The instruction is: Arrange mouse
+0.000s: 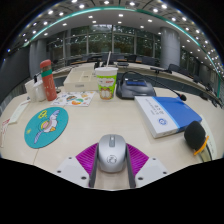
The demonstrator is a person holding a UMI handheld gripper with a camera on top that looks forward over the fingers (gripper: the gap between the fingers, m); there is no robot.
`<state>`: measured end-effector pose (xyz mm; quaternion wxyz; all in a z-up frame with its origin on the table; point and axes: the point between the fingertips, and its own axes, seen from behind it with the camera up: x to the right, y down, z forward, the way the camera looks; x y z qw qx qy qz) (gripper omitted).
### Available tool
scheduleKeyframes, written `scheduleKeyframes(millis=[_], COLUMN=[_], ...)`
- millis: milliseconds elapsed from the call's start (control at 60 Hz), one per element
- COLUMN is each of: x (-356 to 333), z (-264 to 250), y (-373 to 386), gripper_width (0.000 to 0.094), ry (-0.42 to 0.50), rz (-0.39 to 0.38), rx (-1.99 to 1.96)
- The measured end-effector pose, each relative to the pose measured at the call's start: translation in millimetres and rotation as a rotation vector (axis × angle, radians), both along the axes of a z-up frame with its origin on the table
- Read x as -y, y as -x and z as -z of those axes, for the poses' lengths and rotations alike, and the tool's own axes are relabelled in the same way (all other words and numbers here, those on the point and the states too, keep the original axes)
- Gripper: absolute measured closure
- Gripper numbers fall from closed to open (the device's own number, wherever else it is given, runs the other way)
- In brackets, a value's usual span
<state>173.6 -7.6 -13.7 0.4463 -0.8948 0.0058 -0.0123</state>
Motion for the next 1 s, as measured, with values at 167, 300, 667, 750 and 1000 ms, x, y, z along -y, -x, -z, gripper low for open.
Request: scheduleKeyframes(millis=[167, 300, 667, 750, 1000], x=[0, -2, -58, -66, -79], z=[-1, -19, -200, -173, -31], y=[-1, 5, 151, 200, 268], gripper_width=[0.0556, 0.0569, 0.057, 0.057, 0.0552], ry=[0.012, 0.009, -0.238, -0.203, 0.019], rz=[0.017, 0.063, 0.022, -0.004, -0.028], rx=[0.017, 0.031, 0.01, -0.008, -0.028])
